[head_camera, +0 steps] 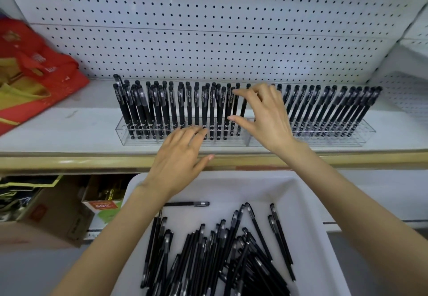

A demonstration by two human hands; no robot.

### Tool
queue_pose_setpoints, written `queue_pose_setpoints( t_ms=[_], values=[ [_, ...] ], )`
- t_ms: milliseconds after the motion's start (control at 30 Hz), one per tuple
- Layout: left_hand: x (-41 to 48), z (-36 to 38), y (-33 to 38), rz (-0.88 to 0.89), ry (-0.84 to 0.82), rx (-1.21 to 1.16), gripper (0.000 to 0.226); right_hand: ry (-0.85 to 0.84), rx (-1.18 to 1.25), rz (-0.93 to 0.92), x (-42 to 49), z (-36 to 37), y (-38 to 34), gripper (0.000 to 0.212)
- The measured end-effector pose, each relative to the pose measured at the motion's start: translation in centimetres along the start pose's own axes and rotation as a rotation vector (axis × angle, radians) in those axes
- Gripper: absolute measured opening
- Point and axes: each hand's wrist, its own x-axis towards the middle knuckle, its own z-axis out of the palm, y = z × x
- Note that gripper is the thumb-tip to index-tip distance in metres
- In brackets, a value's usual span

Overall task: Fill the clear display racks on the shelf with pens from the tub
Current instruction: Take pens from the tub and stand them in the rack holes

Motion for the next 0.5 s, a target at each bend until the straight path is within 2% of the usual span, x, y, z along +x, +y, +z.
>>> queue_pose_setpoints(
  t_ms=[233,367,500],
  values=[
    [-4.8,-0.3,1.9,0.033,-0.042,0.047,0.063,-0.257,-0.170,-0.204,-6.3,-3.7,-1.6,0.050],
    [-8.9,2.1,2.4,0.027,-0.075,-0.006,0.053,-0.475,-0.189,-0.178,-11.6,-4.8,-2.8,0.052],
    [-13.2,5.3,3.2,-0.013,-0.164,-0.042,0.057,-0.644,-0.102,-0.024,-18.0,-4.5,-4.2,0.057]
  ],
)
